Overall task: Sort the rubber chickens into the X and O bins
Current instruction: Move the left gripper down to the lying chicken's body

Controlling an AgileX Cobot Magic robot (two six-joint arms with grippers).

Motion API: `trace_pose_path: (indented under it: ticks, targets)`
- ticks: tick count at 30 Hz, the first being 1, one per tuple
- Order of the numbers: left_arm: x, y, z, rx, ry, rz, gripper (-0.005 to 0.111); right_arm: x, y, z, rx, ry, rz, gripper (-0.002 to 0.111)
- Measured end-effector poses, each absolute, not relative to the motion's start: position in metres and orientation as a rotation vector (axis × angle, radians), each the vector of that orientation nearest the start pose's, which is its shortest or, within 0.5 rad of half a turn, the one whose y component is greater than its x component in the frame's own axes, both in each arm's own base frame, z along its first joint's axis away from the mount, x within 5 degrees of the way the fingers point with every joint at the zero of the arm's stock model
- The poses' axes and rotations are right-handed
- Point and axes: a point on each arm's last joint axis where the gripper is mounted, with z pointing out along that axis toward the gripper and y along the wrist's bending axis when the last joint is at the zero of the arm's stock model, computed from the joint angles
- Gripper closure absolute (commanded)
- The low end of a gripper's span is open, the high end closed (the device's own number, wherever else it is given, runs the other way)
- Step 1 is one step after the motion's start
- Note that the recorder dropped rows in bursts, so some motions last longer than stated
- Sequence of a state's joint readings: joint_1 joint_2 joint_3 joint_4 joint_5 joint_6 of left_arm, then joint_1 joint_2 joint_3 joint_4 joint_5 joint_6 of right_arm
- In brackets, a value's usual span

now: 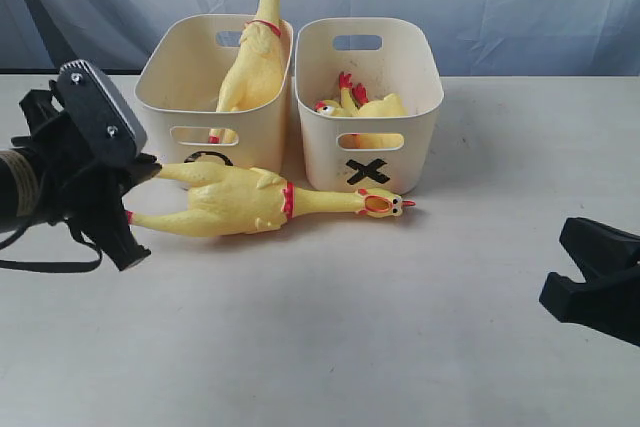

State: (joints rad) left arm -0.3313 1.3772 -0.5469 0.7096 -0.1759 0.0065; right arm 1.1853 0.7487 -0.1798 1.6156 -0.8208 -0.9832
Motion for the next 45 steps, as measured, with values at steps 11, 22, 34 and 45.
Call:
trace_pose_path:
  ticks: [11,22,34,45]
  targets:
    - [0.246,-0.104,0.159,1.415,1.854,0.122,0.061,0.101,0.073,0.215,-0.043,1.939,0.362,0.109]
    - [0.254,-0.112,0.130,1.632,1.762,0.139,0.062,0.101,0.073,0.215,-0.042,1.939,0.362,0.109]
    - [0.269,-0.113,0.124,1.648,1.827,0.181,0.062,0.101,0.073,0.215,-0.044,1.939,0.362,0.109]
    - [0.271,-0.110,0.123,1.668,1.865,0.211,0.065,0.101,0.073,0.215,-0.043,1.939,0.362,0.109]
